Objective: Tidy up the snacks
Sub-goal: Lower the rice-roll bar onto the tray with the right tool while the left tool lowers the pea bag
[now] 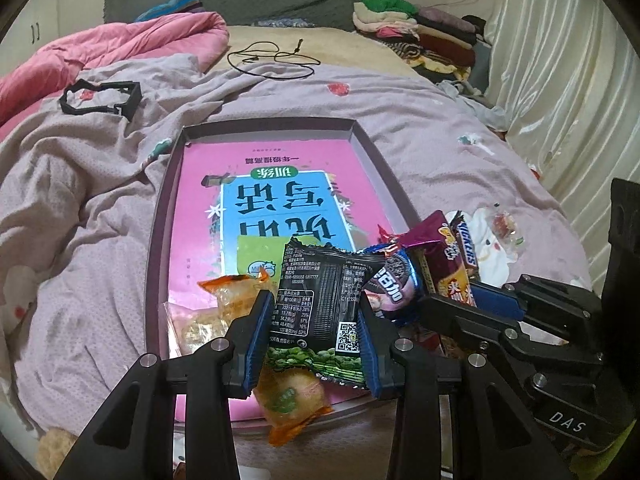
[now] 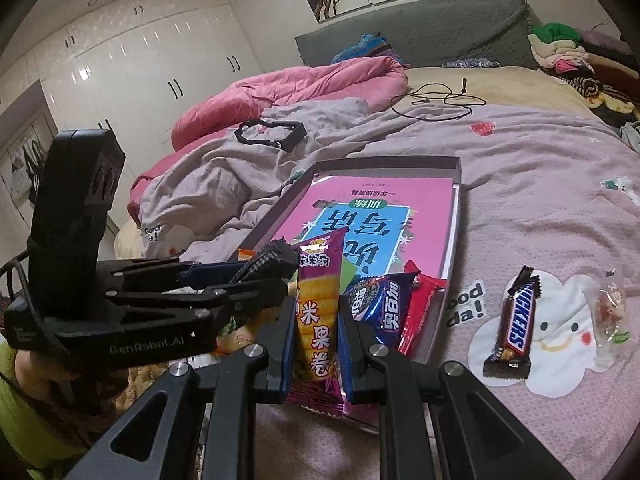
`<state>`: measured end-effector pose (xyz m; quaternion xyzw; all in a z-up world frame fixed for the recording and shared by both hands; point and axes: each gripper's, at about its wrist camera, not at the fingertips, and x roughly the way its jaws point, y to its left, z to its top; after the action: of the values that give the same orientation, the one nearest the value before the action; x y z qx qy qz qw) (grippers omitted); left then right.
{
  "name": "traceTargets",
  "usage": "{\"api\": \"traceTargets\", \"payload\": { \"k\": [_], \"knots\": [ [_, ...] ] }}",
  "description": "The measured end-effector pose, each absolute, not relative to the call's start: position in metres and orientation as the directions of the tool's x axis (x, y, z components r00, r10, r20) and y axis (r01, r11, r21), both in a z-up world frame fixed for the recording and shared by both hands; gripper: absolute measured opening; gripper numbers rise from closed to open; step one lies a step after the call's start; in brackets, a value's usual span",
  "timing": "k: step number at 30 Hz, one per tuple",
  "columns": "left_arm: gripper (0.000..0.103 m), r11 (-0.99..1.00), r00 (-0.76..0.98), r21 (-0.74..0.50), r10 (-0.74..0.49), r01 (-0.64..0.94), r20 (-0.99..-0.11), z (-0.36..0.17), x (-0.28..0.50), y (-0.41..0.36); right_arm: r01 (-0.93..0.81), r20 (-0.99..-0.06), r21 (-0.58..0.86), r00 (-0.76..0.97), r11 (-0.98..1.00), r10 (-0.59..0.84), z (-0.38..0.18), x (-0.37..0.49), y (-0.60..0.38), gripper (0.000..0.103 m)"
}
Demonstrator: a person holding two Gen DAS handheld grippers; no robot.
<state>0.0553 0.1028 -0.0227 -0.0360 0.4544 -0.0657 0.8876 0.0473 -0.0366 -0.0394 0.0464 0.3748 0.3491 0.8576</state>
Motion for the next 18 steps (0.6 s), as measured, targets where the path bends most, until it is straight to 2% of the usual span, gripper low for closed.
{"api": "traceTargets", "payload": {
  "k": [18],
  "knots": [
    [0.041, 0.992, 0.583, -0.101, -0.128, 0.079, -0.802, -0.027, 0.058, 0.105, -0.581, -0.687, 0.253, 0.455, 0.773, 0.567, -0.055, 0.055, -0.016, 0.019]
  ]
}}
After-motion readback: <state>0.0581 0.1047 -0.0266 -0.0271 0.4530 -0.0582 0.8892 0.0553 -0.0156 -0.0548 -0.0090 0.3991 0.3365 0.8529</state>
